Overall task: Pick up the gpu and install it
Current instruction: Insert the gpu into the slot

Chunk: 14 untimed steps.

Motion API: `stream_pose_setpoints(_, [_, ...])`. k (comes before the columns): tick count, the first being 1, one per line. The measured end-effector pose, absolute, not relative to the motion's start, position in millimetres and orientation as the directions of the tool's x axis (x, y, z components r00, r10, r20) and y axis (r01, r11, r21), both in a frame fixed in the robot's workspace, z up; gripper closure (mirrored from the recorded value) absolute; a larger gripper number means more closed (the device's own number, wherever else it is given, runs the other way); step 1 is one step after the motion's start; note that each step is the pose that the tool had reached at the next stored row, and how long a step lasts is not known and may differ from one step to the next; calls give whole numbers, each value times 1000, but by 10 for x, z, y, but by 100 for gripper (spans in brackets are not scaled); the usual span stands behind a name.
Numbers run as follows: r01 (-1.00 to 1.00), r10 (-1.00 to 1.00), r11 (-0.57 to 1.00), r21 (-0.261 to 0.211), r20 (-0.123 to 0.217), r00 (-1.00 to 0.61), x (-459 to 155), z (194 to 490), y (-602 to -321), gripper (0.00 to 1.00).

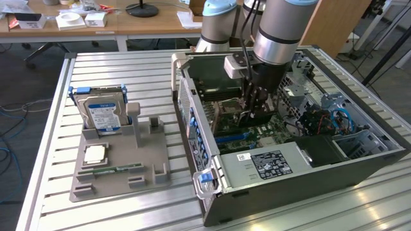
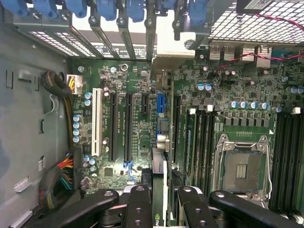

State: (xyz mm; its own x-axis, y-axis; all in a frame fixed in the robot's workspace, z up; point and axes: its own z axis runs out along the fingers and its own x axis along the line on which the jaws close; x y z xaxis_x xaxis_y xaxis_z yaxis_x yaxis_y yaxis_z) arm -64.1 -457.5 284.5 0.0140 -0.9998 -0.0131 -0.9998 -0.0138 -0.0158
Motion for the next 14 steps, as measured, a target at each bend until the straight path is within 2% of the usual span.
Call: stream_pose_setpoints(14, [-1000,-1000,-14,-16,-13,14,-698,2819,-4575,74])
